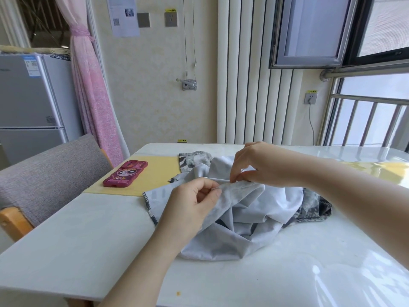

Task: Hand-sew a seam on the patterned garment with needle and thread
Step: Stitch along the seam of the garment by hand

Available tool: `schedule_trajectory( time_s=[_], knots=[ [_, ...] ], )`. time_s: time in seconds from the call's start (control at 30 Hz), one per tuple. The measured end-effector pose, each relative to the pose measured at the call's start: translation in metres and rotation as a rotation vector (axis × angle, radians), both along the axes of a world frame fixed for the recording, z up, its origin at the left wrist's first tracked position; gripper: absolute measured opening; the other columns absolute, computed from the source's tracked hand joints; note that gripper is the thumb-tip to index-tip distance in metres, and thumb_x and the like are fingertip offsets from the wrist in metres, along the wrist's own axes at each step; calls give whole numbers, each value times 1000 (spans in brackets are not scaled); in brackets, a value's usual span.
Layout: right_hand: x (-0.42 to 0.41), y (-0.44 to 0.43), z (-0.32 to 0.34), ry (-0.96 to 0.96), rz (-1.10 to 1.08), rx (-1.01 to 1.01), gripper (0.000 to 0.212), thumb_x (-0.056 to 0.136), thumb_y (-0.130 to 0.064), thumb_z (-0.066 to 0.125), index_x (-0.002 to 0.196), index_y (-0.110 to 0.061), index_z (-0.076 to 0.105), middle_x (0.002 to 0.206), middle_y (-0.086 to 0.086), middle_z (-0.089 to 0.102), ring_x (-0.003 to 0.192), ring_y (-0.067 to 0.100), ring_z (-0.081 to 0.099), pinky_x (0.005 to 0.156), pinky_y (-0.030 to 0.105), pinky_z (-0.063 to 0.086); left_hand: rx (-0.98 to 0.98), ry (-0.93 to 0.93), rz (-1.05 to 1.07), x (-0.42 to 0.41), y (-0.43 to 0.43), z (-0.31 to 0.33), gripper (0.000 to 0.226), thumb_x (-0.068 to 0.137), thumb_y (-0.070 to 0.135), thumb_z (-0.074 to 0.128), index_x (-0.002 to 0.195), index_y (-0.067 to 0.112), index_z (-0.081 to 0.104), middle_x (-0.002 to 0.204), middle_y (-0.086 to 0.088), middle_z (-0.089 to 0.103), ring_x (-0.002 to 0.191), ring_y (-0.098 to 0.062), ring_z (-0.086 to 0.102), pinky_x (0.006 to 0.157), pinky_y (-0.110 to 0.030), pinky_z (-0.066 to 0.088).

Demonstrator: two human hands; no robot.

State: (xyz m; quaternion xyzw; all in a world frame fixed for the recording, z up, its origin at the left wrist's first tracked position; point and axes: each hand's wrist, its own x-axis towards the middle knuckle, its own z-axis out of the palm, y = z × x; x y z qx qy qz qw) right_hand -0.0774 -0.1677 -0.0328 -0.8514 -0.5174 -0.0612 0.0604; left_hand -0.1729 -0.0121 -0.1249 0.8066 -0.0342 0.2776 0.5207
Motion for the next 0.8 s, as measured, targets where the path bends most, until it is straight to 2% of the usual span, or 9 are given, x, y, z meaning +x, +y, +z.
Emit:
schedule_trajectory(
  time_s=[0.1, 0.3, 0.43, 0.57, 0.8],
  knots=[
    [1, -1, -1, -3, 2, 5, 23, 91, -16, 58, 95, -33, 73, 93, -18, 61, 94, 4, 48, 82, 14, 37, -5, 5, -8, 1, 0, -1, 13, 90, 13, 63, 81, 21, 67, 60, 17, 59, 57, 1, 50, 58, -8, 38],
    [3, 1, -2, 6, 28, 38, 21, 91, -17, 59, 93, -32, 73, 85, -19, 55, 77, -16, 44, 68, 4, 35, -22, 30, -46, 2, -1, -1, 8, 91, 16, 63, 86, 17, 69, 68, 11, 64, 65, -1, 56, 63, -10, 41],
    [5, 2, -4, 11, 28, 48, 20, 91, -16, 60, 92, -31, 73, 89, -17, 58, 75, -21, 44, 69, 1, 34, -69, 39, -82, 3, 1, -1, 8, 90, 16, 63, 86, 18, 69, 77, -14, 65, 70, -11, 54, 65, -20, 43],
    [9, 2, -6, 18, 17, 62, 20, 91, -16, 61, 91, -32, 73, 87, -20, 57, 75, -23, 45, 69, 0, 34, -100, 45, -87, 3, 2, -2, 10, 90, 13, 62, 84, 18, 67, 74, -6, 60, 69, -14, 51, 63, -20, 42],
    [6, 4, -5, 15, 14, 60, 20, 91, -16, 60, 92, -31, 73, 90, -15, 59, 73, -15, 46, 68, 2, 35, -96, 43, -102, 4, 3, -3, 10, 90, 15, 62, 84, 20, 68, 75, -4, 62, 70, -13, 53, 64, -20, 43]
  ],
)
